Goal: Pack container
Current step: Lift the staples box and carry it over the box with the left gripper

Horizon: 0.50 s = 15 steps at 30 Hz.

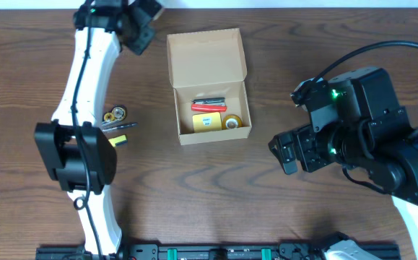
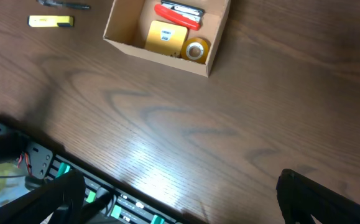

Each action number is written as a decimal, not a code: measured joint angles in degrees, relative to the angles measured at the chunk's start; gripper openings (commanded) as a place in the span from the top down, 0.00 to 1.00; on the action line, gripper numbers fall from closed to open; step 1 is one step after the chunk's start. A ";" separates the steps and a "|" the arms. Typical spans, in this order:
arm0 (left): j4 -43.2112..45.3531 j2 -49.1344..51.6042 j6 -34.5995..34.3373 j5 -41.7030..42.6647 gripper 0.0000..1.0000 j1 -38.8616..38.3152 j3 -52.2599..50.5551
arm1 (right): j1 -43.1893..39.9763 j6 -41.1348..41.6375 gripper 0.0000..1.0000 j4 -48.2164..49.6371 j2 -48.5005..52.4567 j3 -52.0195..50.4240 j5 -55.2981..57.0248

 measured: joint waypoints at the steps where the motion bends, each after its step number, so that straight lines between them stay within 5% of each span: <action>1: -1.49 0.00 0.61 -0.02 0.94 -1.36 2.49 | 0.00 0.00 0.01 0.02 0.00 0.00 -0.02; 15: -18.88 -0.87 3.61 5.55 0.94 -9.90 7.93 | 0.00 0.00 0.01 0.00 0.00 0.00 0.00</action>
